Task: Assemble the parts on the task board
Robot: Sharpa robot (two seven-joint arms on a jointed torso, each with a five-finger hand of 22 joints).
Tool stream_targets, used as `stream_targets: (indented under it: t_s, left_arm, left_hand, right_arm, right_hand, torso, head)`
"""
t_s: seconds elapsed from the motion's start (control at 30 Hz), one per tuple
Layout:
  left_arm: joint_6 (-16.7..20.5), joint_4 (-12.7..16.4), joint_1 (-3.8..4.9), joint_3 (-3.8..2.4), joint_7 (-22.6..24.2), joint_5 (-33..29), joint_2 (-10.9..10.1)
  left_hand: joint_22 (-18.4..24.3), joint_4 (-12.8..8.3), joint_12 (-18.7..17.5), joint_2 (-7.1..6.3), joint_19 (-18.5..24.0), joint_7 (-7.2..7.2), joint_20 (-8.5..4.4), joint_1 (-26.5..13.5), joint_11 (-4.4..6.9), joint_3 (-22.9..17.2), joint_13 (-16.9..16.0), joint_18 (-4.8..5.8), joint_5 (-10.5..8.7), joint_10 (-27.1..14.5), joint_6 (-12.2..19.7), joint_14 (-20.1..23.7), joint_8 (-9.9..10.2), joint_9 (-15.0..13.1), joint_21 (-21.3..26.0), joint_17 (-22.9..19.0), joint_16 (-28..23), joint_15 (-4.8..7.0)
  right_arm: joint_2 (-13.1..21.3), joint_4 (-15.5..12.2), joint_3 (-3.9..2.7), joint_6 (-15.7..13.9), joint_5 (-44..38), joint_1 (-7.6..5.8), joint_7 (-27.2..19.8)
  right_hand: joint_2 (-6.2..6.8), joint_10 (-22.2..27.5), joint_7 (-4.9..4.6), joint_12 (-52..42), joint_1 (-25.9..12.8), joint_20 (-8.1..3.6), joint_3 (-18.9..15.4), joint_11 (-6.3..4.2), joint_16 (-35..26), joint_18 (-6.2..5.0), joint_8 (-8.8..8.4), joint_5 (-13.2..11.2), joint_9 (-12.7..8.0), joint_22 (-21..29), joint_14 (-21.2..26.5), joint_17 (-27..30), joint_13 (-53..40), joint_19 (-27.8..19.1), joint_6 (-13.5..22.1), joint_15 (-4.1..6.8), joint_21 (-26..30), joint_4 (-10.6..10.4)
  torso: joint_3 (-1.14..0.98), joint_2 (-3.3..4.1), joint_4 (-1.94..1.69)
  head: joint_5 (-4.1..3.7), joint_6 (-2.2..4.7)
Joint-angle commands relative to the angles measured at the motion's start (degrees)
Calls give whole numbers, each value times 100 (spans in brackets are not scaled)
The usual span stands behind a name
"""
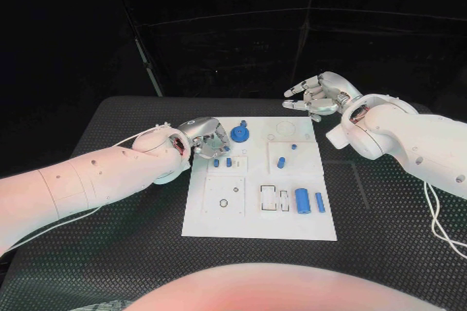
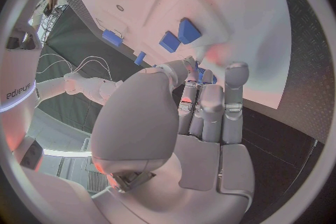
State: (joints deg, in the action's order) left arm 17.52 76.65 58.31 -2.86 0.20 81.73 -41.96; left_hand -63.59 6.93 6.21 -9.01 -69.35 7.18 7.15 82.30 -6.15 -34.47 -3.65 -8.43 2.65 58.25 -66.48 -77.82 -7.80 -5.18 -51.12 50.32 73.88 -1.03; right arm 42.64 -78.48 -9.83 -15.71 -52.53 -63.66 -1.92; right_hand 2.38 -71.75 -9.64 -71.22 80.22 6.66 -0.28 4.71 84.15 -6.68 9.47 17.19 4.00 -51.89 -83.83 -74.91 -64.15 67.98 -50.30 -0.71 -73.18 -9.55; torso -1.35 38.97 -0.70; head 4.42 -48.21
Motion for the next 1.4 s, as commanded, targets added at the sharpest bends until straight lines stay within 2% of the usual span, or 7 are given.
stream_targets:
  t_s: [0.03, 0.27, 1.4]
  left_arm:
    - [-54, -13, 6, -3, 18, -31, 5]
    - [-64, -49, 6, -3, 14, -31, 19]
    - [-209, -207, 6, -3, -33, -31, 26]
  left_hand:
    - [4, -8, -39, 45, 22, 104, -1, 10, -9, -18, 1, -8, 15, -31, -167, 5, -15, -106, 34, -5, 24, -36]
    - [12, -9, -38, 49, 30, 106, 1, 8, -11, -20, 0, -11, 15, -31, -165, 12, -15, -107, 48, -19, 19, -38]
    - [15, -16, -36, 57, 37, 108, 4, 11, -12, -26, -2, -13, 16, -29, -162, 23, -17, -110, 57, -39, 12, -41]
  right_arm:
    - [-2, -6, -3, 24, 13, -9, -31]
    - [-4, -4, -3, 25, 13, -9, -32]
    - [15, -12, -2, 22, 13, -9, -25]
  right_hand:
    - [-30, -21, 2, -27, -28, -4, -17, -8, -7, -59, 8, -3, 8, -5, -325, -199, -6, -8, -33, 40, 30, -9]
    - [-30, -21, 2, -27, -28, -4, -17, -8, -7, -59, 8, -3, 8, -5, -325, -199, -6, -8, -33, 40, 30, -9]
    - [-40, -18, 7, -29, -38, -10, -27, -13, -10, -58, 20, -21, 4, -5, -326, -194, 1, -3, -33, 46, 32, -16]
  torso:
    - [1, 1, 2]
    - [-5, 1, 4]
    - [2, -4, 0]
  head:
    - [1, 4]
    - [1, 5]
    - [12, 0]
